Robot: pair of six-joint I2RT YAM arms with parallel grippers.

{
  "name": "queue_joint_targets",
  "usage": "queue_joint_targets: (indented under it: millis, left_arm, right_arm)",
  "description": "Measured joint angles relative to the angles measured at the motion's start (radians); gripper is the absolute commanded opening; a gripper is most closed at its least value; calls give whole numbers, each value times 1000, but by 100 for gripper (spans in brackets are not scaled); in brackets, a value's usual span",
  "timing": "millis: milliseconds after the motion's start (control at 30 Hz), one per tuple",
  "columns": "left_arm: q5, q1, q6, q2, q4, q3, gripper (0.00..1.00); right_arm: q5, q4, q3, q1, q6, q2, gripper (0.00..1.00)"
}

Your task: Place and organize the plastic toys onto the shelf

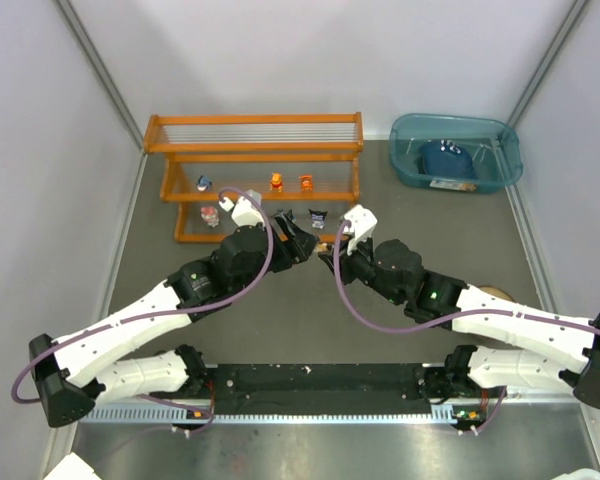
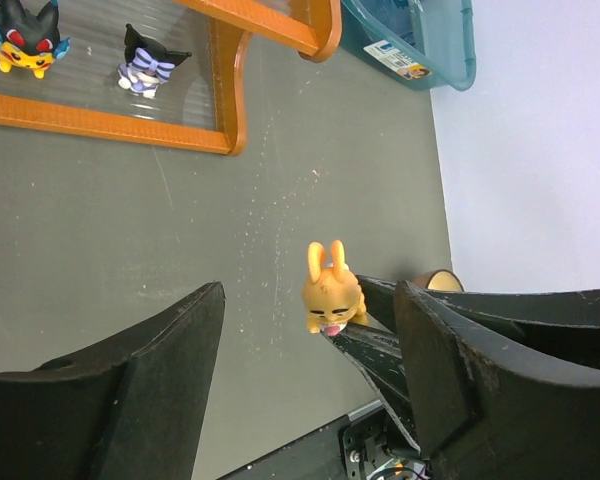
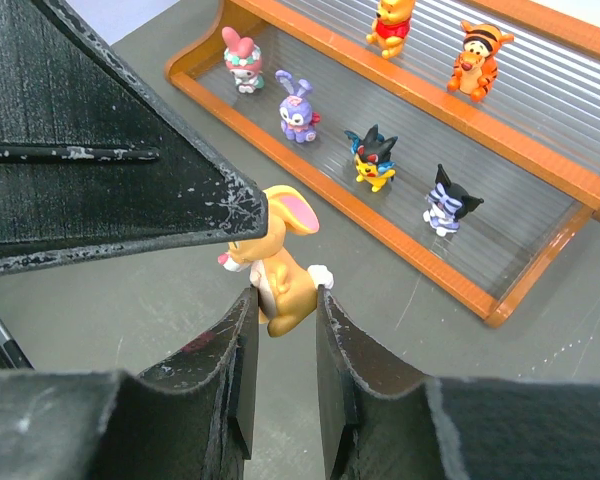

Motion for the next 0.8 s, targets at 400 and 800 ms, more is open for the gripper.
queue_joint_targets:
  millis: [400,800]
  left_arm:
    - [-9,-23,-8,34,0,13,61]
    - [-10,-26,-8,55,1,33,51]
  right_arm:
    - [-7,-5,0,0,0,0,0]
    - [-14,-5,0,0,-1,0,0]
